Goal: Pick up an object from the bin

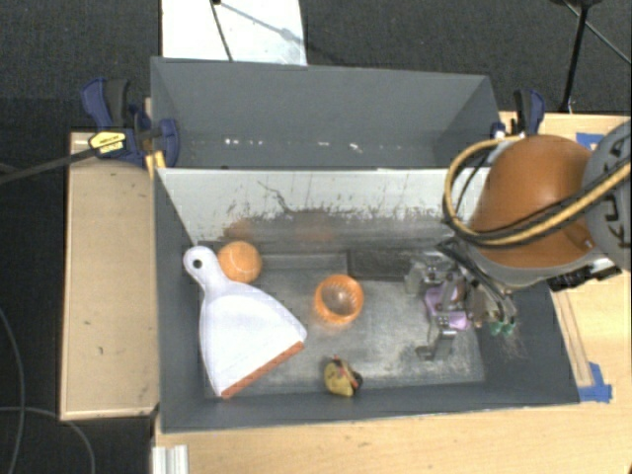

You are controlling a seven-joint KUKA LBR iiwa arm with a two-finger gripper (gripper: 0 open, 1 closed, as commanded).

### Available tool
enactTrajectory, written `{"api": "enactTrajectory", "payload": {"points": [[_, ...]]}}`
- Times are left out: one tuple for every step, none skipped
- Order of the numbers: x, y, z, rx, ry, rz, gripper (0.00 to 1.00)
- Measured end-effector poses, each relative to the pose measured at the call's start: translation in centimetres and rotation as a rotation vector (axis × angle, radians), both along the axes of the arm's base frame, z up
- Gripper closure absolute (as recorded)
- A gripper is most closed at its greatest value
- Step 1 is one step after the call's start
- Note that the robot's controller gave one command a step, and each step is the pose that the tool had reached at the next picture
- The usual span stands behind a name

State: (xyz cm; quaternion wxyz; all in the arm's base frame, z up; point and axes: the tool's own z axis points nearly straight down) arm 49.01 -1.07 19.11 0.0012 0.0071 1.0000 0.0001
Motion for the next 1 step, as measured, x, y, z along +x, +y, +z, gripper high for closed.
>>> {"api": "enactTrajectory", "payload": {"points": [[2.18, -4.10, -2.43, -0.001, -0.005, 0.131, 0.00]]}}
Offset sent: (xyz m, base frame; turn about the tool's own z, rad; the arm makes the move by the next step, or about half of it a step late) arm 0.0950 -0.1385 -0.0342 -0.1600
